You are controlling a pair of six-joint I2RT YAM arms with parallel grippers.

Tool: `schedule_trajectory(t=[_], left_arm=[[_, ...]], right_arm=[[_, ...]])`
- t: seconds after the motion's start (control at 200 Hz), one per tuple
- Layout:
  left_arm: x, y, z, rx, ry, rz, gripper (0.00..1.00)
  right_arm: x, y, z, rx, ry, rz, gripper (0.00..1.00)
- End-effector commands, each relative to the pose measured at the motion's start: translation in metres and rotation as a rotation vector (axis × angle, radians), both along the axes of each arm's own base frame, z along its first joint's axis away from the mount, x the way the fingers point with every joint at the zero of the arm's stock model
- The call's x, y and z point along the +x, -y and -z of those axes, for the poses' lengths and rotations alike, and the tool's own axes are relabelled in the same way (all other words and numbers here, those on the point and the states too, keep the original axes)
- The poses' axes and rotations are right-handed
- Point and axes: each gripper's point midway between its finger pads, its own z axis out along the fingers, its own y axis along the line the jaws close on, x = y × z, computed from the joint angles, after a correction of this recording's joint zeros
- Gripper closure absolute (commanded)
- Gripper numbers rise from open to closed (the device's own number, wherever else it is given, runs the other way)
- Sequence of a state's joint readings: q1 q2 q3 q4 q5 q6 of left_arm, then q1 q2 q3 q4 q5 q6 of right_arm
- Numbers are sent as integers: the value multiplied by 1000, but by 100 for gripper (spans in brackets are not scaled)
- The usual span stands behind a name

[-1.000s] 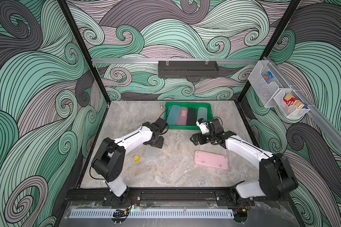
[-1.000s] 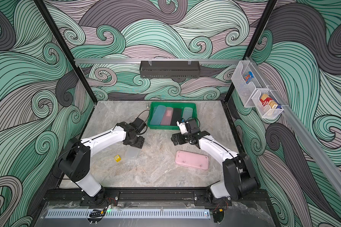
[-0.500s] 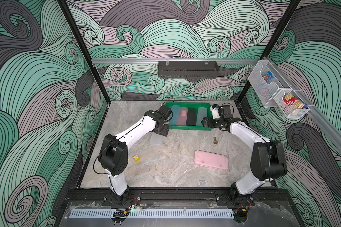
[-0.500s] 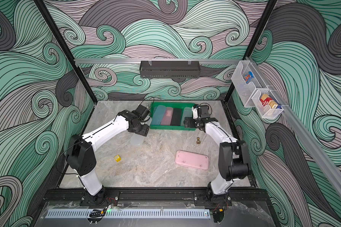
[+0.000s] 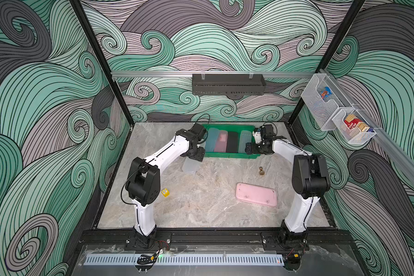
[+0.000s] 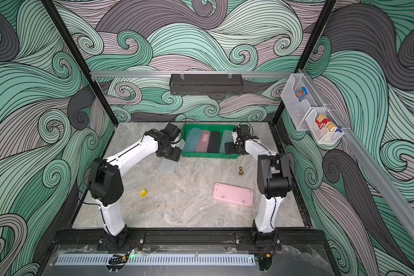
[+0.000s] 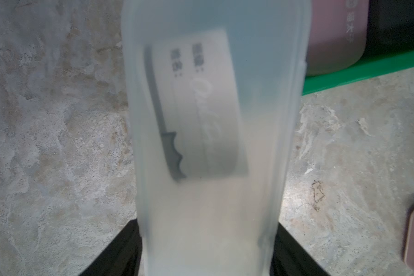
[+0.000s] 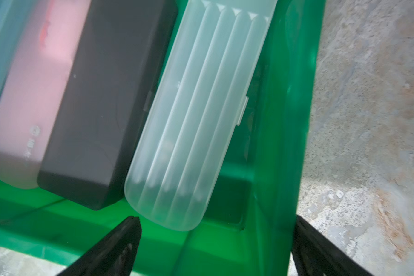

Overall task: Put the pencil case into the storage box
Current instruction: Move the storage box to the center of the board.

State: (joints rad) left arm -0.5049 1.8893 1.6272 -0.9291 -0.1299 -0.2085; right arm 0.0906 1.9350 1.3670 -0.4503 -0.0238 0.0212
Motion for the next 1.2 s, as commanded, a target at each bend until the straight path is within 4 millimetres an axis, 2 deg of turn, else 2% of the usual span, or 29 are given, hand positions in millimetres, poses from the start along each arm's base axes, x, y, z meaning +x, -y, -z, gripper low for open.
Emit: schedule_trajectory(t=[0.0,0.1,0.255,0.34,0.64,0.856,1.011,1.196], left_arm=[[-4,-6,-6,-21,3,12,34],[-7,-12,-6,-27,0,7,34],[-13,-23,-4,-37,-5,-7,34],[-18,-27,-4,-38,-4,-12,34],[-34,-37,-11,-51,7,-20,34],[-31,-33,-18,-81,25,-16,34],[-12,-19,-25,-108,44,12,34],[20,-2,-22,-115,46,23,34]], right_arm=[[2,-6,6,-12,-20,-48,1],[4,-16,9,-37,-26,-106,3],[-1,-44,16,-95,-48,-253,10],[-11,-58,21,-112,-59,-322,12],[-45,-87,38,-128,-105,-460,14],[-63,-104,42,-145,-115,-534,14],[-56,-102,27,-158,-67,-474,5],[-52,-103,-17,-103,52,-394,4]])
